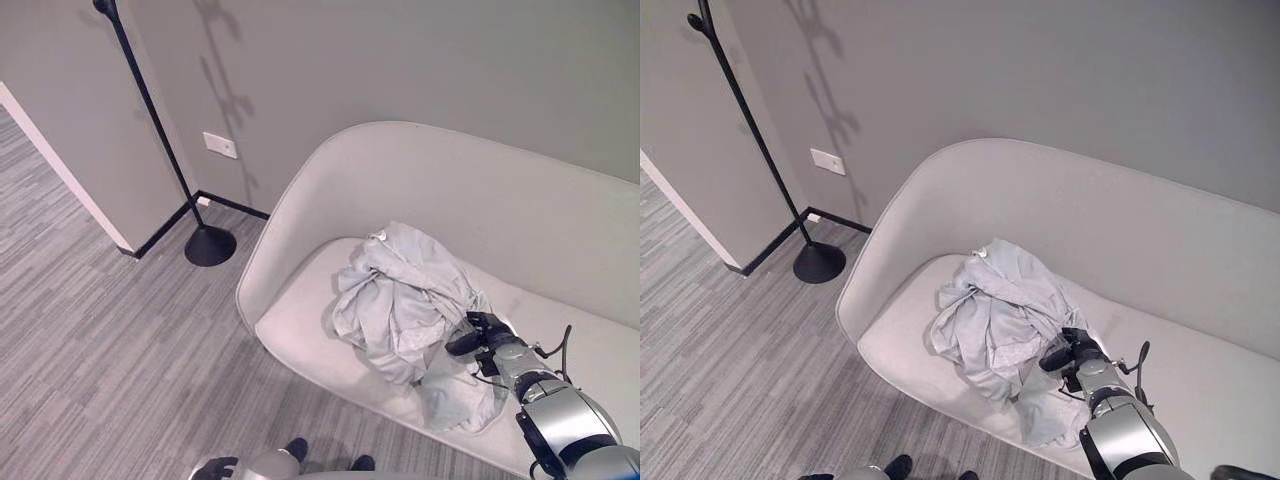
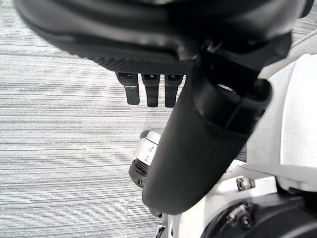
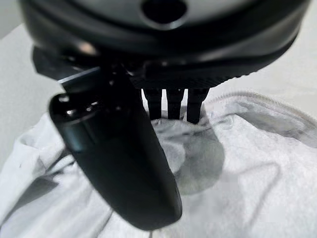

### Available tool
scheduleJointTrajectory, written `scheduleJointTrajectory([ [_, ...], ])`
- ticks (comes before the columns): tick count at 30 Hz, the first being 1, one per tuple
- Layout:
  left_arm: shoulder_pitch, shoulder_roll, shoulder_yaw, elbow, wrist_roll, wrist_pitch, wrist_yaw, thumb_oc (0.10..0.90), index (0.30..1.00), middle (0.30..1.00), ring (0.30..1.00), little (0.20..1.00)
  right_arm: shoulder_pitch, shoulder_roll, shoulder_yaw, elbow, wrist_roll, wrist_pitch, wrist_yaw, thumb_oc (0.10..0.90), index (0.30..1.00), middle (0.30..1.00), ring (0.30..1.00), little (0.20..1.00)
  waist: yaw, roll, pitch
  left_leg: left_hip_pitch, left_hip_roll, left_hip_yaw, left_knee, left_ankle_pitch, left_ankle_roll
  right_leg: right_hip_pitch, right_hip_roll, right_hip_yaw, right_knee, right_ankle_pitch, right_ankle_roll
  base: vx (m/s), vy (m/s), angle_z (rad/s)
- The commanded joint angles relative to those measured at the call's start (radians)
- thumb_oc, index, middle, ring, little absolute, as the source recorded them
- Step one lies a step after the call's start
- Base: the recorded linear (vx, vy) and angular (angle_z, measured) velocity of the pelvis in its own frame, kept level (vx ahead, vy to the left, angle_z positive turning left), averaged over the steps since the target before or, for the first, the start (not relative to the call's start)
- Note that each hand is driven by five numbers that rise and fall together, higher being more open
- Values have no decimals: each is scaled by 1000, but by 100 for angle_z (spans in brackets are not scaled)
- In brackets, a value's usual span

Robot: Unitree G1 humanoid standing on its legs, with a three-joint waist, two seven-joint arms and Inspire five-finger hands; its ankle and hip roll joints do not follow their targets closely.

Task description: Hang the clothes on the sofa on the clothes rack.

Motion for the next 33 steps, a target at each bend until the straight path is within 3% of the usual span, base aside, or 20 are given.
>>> scheduleJointTrajectory([
  [1,-68,18,-11,34,57,-30,-2,800,900,900,900,900,-62,-1,63,-34,-80,-20,41,400,300,300,300,300,18,7,8,-1,19,70,-75,53,-12,84,-29,32,7,-73,73,0,0,0],
  [6,-72,16,-6,29,59,-29,2,800,900,900,900,900,-51,22,64,-54,-87,-21,29,400,300,300,300,300,19,7,7,4,26,72,-75,44,-14,90,-24,35,7,-82,69,0,0,0],
  [10,-60,11,12,36,59,-30,20,800,900,900,900,900,-56,15,72,-176,-104,-36,0,400,300,300,300,300,-7,-1,-1,13,31,81,-75,43,-11,93,-25,48,7,-80,70,0,0,0],
  [16,-59,10,10,40,55,-34,26,800,900,900,900,900,-69,7,47,-208,-52,-43,-10,400,300,300,300,300,-19,-5,-5,34,41,98,-75,35,-9,104,-19,70,7,-83,68,-1,0,-1],
  [20,-56,13,20,49,41,-35,24,800,900,900,900,900,-49,10,-20,-263,101,-66,-1,400,300,300,300,300,-26,-6,-11,45,45,105,-75,29,-6,109,-15,84,7,-86,66,1,0,-19],
  [21,-48,7,37,61,26,-36,25,800,900,900,900,900,-26,19,-89,-401,279,-112,1,400,300,300,300,300,-33,-6,-13,54,50,113,-75,25,-5,114,-13,96,7,-88,65,-10,-3,-11],
  [26,-44,-3,103,16,-80,-58,56,800,900,900,900,900,64,15,-203,-842,557,-244,12,400,300,300,300,300,-47,-8,-25,71,51,119,-75,18,-7,124,-15,105,7,-84,64,-10,-1,-16],
  [33,-55,12,93,-158,-154,-81,101,800,900,900,900,900,81,82,-244,-1117,814,-327,56,400,300,300,300,300,-34,-10,-42,80,50,115,-75,13,-4,131,-17,98,7,-85,62,-5,1,3],
])
